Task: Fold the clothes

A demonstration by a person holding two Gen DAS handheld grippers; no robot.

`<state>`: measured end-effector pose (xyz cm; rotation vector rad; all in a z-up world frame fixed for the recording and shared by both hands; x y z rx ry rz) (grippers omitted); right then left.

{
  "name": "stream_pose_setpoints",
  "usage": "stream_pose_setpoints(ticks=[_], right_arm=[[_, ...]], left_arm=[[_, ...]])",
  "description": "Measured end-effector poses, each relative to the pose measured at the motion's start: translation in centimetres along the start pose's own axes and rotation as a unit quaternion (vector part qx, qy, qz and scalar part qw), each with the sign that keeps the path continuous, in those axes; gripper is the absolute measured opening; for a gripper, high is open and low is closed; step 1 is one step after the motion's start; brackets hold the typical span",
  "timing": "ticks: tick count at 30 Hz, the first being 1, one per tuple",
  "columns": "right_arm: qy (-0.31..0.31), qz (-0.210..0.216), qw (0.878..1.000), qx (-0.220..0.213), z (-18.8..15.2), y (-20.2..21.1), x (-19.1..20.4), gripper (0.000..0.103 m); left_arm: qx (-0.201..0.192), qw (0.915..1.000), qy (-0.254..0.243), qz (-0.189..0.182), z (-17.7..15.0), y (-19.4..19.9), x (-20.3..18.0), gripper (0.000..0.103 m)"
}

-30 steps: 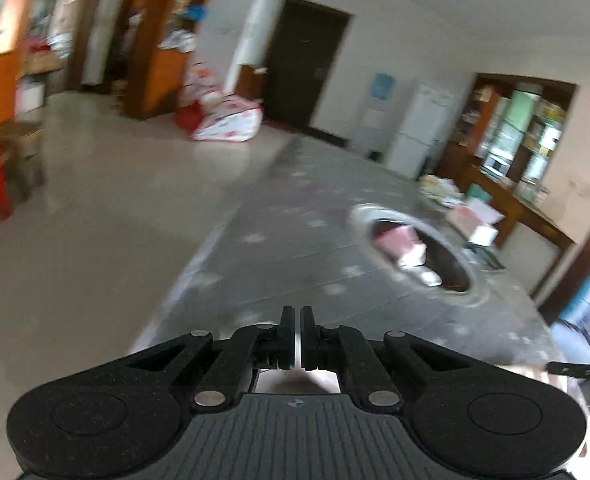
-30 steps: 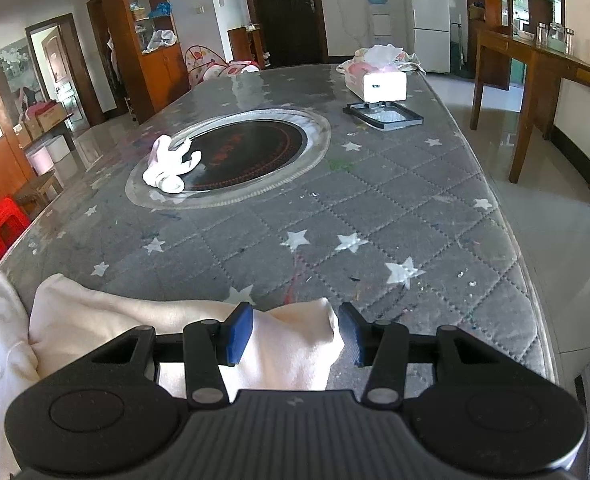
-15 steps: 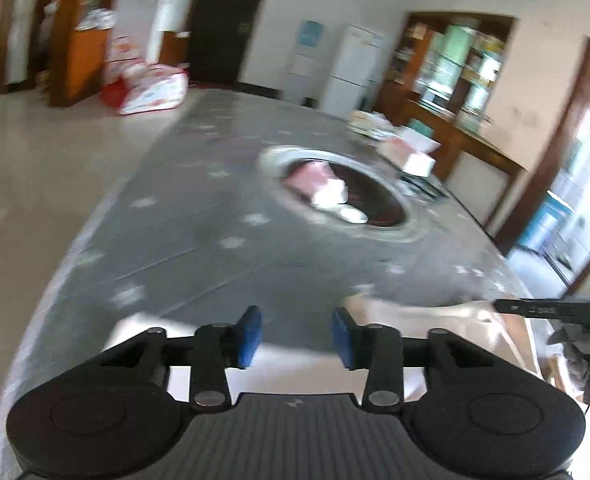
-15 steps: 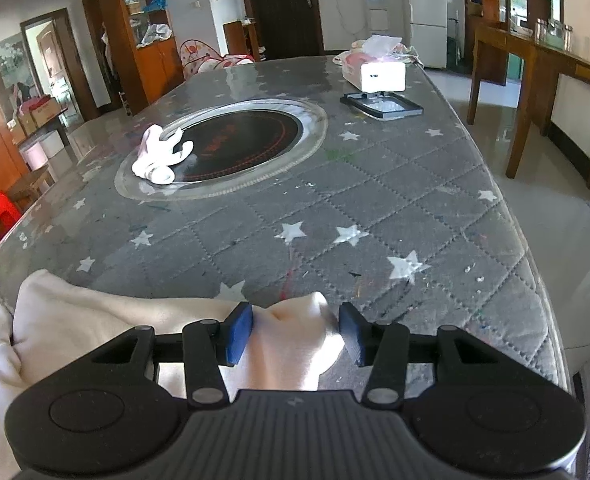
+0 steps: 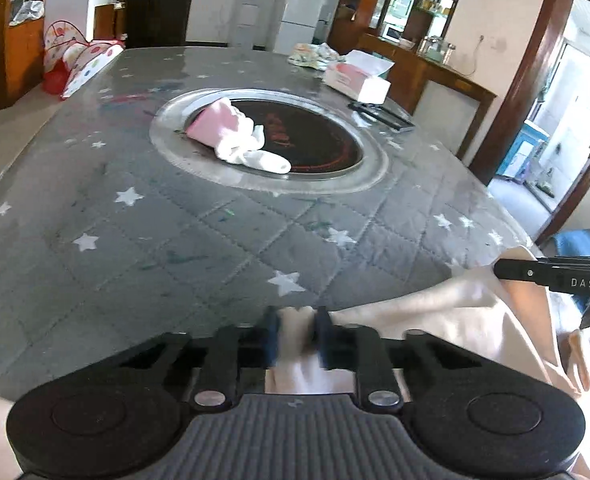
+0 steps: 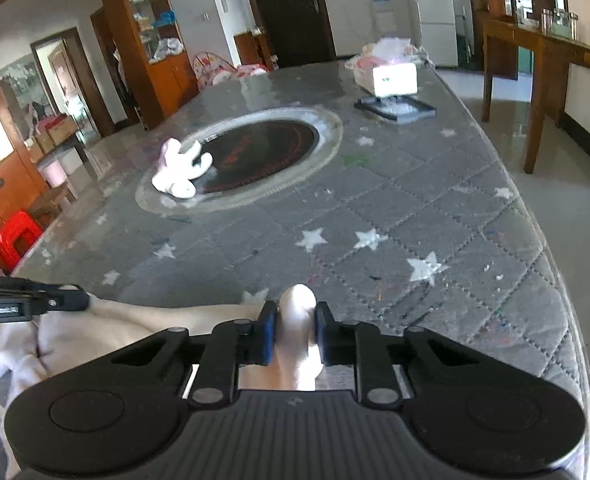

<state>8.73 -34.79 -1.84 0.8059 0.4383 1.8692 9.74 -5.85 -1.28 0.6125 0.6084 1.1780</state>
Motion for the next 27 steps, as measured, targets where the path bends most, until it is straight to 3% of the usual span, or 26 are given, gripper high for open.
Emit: stream_pose_setpoints(ticks=[8,11,15,19,22,25,26,27], right_arm=[[0.072,0.067,0.994,-0.038,-1.4,7.4,3.6,0.017],[0.122,0.091,0.988,-0.020,-3.9,10.4,5.6,0.017],[0.169,0.107,0.979,0.043,-8.3,12.6,7.2,0.027],[0.160,0.104,0.977,0.096,-11.7,13.7,7.2,0.030],[0.144,0.101,0.980,0.092,-12.0,14.6,6.8,0.032],[0.120,0.098,0.986,0.066,-10.9,15.1,6.3,0.033],[0.111,0.096,0.988,0.056,-10.5,15.1,6.1,0.033],[0.103,0.096,0.989,0.048,-10.1,15.0,5.9,0.033]], left_arm=[[-0.075,0.9927,0.008,-0.094,-0.9,7.0,1.4,0.015],[-0.087,0.9885,-0.021,-0.122,-3.2,9.6,1.7,0.015],[-0.085,0.9810,-0.073,-0.158,-7.1,12.4,2.0,0.016],[-0.068,0.9754,-0.113,-0.177,-10.9,14.2,2.2,0.020],[-0.055,0.9726,-0.131,-0.184,-12.6,15.1,2.3,0.020],[-0.077,0.9724,-0.127,-0.180,-12.3,16.2,2.7,0.020],[-0.086,0.9725,-0.122,-0.179,-11.9,16.6,2.8,0.023],[-0.092,0.9746,-0.112,-0.171,-11.4,16.8,3.0,0.033]])
Point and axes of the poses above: each gripper's, at about its wrist camera, not at the fingertips, and y roughly against the way its jaws point, x to its left, z to its top, the point moved 5 cm from there along -y, roughly the way its jaws point, and after that the axes turned 10 degrees about z, right-handed, at the moved point
